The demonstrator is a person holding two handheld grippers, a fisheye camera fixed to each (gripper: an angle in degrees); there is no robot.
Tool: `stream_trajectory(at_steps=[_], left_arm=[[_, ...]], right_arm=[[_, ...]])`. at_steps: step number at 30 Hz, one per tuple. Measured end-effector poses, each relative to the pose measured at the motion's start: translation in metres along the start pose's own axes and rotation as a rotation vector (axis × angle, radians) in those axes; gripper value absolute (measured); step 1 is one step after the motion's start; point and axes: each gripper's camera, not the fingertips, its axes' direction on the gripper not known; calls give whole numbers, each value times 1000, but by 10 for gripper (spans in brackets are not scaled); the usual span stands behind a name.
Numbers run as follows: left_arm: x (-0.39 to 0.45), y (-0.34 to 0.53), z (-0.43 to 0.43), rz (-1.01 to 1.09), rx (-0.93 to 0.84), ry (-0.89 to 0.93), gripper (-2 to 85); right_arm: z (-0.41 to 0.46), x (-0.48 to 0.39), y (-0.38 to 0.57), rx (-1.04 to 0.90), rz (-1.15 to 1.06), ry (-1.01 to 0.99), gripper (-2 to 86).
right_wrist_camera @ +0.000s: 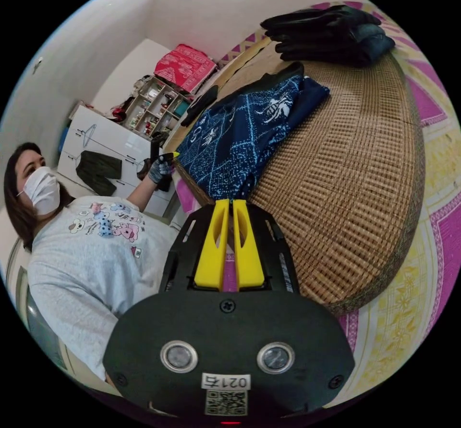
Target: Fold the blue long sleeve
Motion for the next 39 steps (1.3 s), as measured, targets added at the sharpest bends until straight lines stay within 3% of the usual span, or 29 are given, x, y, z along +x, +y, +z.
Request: stream_trajectory(at_steps=[4, 12, 17, 21, 22, 26, 31, 39], left_arm=[[15, 12, 13, 46, -100, -49, 46], [11, 7, -8, 87, -197, -150, -5], [-11, 4, -36, 56, -159, -224, -1], [20, 44, -84, 34, 126, -311, 28], [32, 61, -92, -9, 208, -275, 39], [83, 86, -49, -62, 194, -103, 75], [143, 91, 57, -195, 78, 167, 111], [173, 72, 151, -402, -153, 360, 147]], right_arm=[[9, -3, -3, -36, 21, 50, 40], [28, -23, -1, -34, -8, -13, 6], [70, -60, -5, -171, -117, -114, 16], [19, -49, -20, 45, -83, -12, 65], [5, -38, -30, 110, -44, 35, 84], [-1, 8, -86, 154, 68, 125, 109], [24, 38, -141, 68, 139, 116, 116], [45, 35, -174, 4, 138, 135, 123]])
